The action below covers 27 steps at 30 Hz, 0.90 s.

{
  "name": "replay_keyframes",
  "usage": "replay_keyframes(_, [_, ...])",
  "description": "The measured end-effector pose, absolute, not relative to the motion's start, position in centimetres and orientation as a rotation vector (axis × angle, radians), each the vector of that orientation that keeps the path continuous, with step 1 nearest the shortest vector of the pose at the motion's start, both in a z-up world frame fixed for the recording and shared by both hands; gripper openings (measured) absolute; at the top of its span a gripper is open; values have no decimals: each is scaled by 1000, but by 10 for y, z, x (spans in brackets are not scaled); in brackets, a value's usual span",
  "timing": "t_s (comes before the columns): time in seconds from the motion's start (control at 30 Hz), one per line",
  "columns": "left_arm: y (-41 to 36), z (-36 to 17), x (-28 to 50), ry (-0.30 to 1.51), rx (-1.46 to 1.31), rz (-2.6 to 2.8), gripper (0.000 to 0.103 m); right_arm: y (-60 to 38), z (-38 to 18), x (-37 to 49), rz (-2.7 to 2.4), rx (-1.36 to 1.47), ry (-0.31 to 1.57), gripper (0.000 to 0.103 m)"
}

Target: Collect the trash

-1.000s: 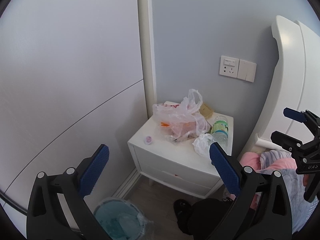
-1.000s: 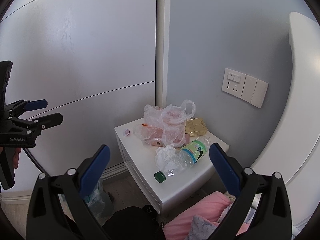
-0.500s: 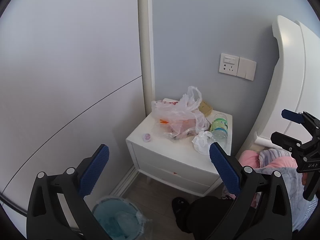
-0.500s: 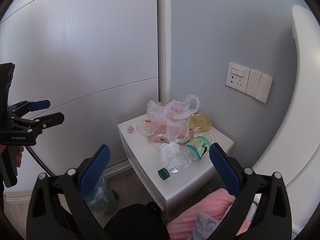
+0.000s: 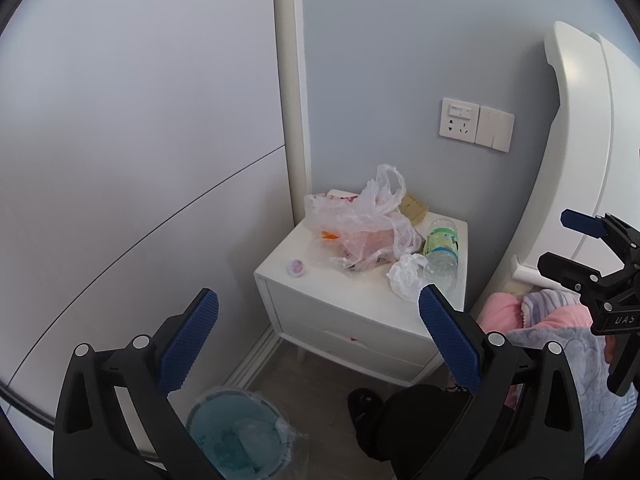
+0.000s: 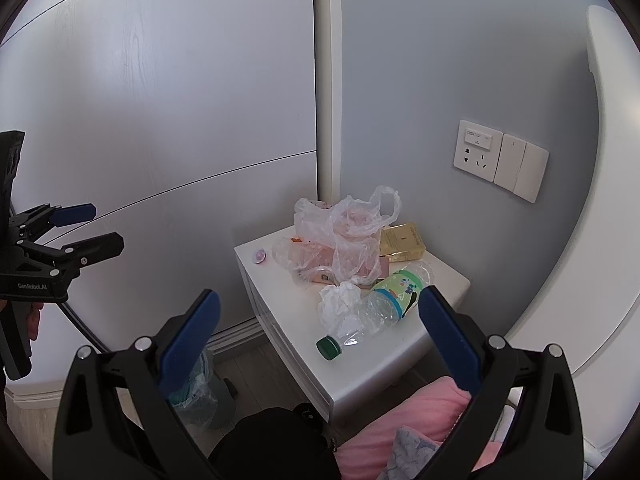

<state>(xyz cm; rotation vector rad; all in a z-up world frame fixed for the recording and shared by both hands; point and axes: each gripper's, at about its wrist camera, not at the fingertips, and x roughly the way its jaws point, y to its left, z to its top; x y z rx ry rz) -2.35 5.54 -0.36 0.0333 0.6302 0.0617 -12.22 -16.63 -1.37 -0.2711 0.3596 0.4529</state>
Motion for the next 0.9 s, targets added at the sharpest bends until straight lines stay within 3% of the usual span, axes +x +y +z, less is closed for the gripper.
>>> replay_keyframes(0.9, [57, 9, -47, 557, 98, 37, 98, -168, -5, -157, 455, -284, 270, 97])
